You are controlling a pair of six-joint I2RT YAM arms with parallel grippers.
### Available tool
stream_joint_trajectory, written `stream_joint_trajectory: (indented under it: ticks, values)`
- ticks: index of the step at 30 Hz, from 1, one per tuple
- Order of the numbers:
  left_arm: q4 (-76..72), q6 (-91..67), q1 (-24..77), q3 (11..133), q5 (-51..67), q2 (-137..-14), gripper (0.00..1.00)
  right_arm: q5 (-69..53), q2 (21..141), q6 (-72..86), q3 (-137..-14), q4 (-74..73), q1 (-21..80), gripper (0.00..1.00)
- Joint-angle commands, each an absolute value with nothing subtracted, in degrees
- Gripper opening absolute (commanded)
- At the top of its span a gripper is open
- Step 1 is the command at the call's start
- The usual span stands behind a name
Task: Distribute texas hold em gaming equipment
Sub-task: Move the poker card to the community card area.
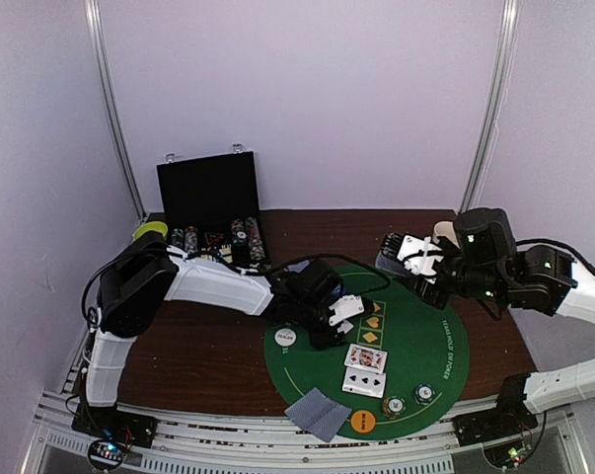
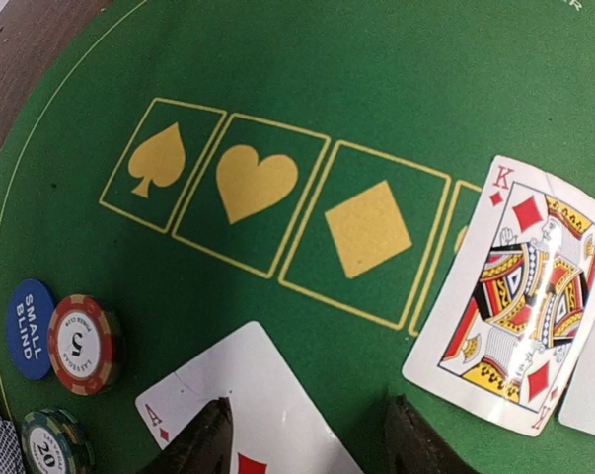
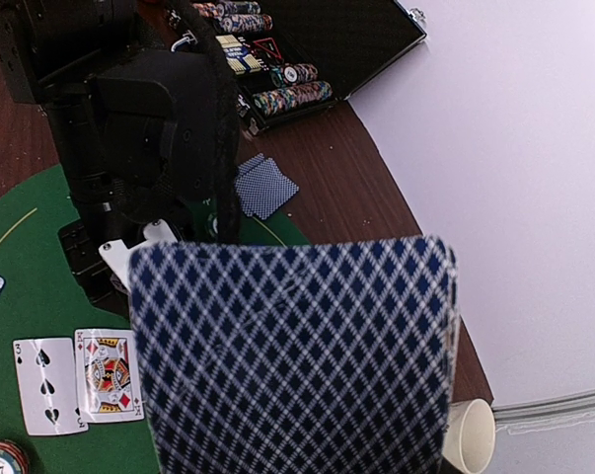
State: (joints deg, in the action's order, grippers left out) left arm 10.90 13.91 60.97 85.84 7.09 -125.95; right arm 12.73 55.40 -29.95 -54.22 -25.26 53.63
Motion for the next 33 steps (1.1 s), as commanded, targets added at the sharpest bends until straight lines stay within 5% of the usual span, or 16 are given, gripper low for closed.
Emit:
stream_joint_trajectory:
  ticks: [1, 8, 15, 20, 33]
  values:
    - [12.74, 15.43, 61.52, 85.33, 9.24, -126.73, 0.57, 13.09, 53.76, -28.90, -54.87, -25.90, 53.36, 0.44]
    - [14.03, 8.84, 60.93, 84.99, 1.69, -121.41, 0.69, 13.01, 53.80, -28.83, -54.47, -25.35, 53.38, 0.44]
    - [6.90, -16.48, 56.13, 70.33, 4.45, -105.19, 0.65, 13.02, 53.21, -28.87, -53.42, -24.87, 53.42, 0.44]
    - [-14.51, -43.31, 55.86, 52.22, 9.28, -95.42, 0.58, 12.62, 53.37, -28.83, -53.09, -24.22, 53.40, 0.44]
    - [-43.84, -77.90, 59.88, 41.85, 5.00, -104.21, 0.59, 11.44, 53.13, -27.71, -53.15, -23.73, 53.42, 0.44]
